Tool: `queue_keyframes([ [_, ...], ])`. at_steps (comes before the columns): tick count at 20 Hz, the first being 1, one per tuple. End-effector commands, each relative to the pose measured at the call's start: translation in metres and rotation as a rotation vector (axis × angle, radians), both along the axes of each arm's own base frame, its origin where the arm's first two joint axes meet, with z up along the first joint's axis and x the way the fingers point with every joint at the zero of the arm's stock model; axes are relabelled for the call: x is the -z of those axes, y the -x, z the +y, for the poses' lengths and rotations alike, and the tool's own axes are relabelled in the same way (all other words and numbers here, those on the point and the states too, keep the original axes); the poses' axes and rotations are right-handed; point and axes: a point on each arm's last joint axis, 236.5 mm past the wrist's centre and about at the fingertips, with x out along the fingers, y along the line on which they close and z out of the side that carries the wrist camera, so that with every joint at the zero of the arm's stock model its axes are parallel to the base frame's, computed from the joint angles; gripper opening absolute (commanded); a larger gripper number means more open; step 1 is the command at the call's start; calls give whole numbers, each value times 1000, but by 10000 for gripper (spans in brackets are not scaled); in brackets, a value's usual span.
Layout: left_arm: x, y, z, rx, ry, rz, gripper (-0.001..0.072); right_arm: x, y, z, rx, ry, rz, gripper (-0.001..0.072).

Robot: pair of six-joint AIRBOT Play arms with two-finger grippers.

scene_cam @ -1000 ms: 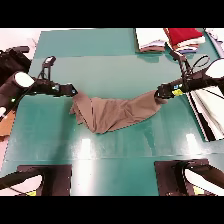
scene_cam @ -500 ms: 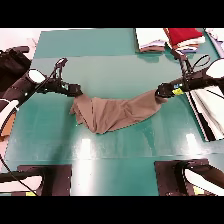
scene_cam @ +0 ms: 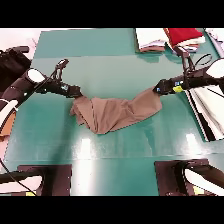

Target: Fold the shirts.

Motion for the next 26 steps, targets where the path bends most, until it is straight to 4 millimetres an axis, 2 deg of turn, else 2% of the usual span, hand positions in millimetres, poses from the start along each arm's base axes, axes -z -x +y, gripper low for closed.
queue_keyframes([
  [1,-15,7,22,31,-112,-55,24,6,7,-22,39,4,59,328],
  [4,-14,24,28,75,-154,-14,24,31,15,-47,113,-3,127,348],
  [5,-13,26,28,79,-154,-8,25,44,16,-55,145,-6,146,480],
  [6,-14,25,28,77,-152,-8,25,56,14,-61,179,-15,161,533],
  [9,-14,25,27,57,-144,3,25,89,2,-67,212,-65,208,532],
  [16,-13,26,27,36,-135,17,26,119,-68,-80,229,-76,221,509],
  [18,-13,26,27,36,-135,17,25,129,-77,-74,195,-81,261,508],
  [20,-14,26,27,36,-135,16,25,140,-78,-62,141,-88,324,508],
  [22,-14,26,27,34,-134,18,25,149,-78,-42,74,-85,363,495],
  [23,-14,26,27,35,-133,19,25,152,-79,-34,52,-81,369,409],
  [25,-13,28,27,40,-134,27,25,155,-82,-24,22,-55,357,346],
  [26,-12,30,27,43,-134,33,25,154,-85,-24,12,-27,337,203],
])
